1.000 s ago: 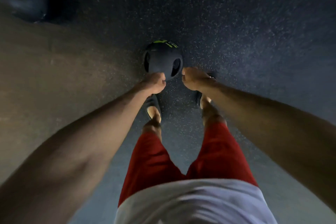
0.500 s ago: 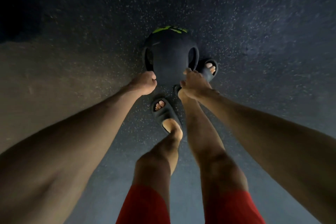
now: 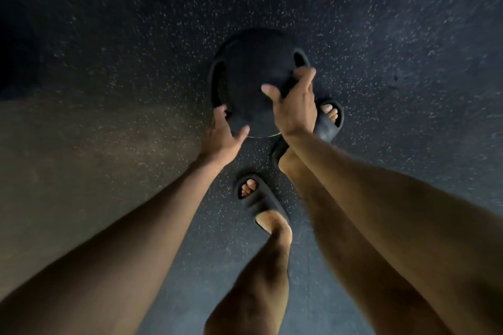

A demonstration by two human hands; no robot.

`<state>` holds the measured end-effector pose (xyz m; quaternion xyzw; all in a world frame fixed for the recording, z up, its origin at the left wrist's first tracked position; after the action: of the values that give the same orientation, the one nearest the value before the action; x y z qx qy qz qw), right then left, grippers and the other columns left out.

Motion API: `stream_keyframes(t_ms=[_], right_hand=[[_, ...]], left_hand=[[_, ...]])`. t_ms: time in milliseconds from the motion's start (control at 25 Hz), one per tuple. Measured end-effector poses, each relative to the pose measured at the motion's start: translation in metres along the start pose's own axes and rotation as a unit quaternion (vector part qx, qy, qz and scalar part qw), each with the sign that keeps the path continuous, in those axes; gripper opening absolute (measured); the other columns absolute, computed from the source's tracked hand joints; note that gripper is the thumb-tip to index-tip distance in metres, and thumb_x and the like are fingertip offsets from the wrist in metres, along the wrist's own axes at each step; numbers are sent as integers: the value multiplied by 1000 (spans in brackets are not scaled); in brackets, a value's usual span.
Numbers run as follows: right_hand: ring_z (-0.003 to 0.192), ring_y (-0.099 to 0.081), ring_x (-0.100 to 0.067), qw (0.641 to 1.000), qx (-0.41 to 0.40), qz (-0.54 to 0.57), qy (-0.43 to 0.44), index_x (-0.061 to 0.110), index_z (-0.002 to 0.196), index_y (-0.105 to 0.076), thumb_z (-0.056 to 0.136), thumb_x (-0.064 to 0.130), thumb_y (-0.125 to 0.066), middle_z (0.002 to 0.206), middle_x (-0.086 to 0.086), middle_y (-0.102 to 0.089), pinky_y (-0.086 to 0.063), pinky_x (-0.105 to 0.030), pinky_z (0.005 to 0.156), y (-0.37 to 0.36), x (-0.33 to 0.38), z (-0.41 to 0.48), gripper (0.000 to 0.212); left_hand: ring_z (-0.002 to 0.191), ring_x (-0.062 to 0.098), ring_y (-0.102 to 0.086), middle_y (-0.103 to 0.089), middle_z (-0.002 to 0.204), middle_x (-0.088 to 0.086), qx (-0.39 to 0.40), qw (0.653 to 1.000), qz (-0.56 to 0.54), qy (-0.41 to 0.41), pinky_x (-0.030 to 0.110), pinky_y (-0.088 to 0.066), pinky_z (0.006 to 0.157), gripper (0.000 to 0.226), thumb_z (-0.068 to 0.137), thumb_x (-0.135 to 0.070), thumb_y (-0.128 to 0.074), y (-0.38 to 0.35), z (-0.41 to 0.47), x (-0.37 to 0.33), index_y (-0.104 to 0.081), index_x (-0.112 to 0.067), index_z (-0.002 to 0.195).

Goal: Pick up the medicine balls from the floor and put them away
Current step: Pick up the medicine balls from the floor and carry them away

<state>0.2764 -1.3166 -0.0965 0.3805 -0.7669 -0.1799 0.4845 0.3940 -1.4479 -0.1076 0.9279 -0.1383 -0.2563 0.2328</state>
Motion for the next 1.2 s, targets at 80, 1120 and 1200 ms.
stream_keyframes(t_ms=[80, 1120, 1200], right_hand=[[119, -57, -36, 998, 8, 17, -61, 11, 131, -35, 92, 54, -60, 132, -14, -57, -46, -42, 85, 9, 35, 67, 63], [150, -20, -36, 961, 188, -173, 108, 26, 159, -6, 99, 21, -50, 166, -11, -7, -29, -53, 118, 127, 170, 340, 75], [153, -11, -34, 953, 235, -178, 68, 29, 160, 1, 99, 24, -51, 167, -11, 3, -24, -51, 119, 119, 185, 356, 80]], left_hand=[[146, 33, -30, -18, 165, 9, -32, 991, 97, -89, 47, -30, 118, 95, 90, -32, -70, 8, 13, -23, -8, -17, 159], [142, 21, -42, -10, 168, -5, -31, 988, -11, -152, 23, -39, 104, 73, 100, -6, -52, 180, 275, -415, -18, -36, 158], [143, 20, -40, -22, 165, -4, -31, 985, -18, -168, 22, -32, 109, 71, 99, -4, -51, 212, 301, -444, -24, -33, 158]])
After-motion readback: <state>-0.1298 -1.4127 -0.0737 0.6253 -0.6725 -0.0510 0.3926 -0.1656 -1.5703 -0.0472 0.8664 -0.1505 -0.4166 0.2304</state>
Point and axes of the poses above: each hand's wrist, its own z-axis towards the middle knuckle, its own y-axis out of the back of the hand, x = y × z, the point moved 3 cm from there along z, towards the middle knuckle
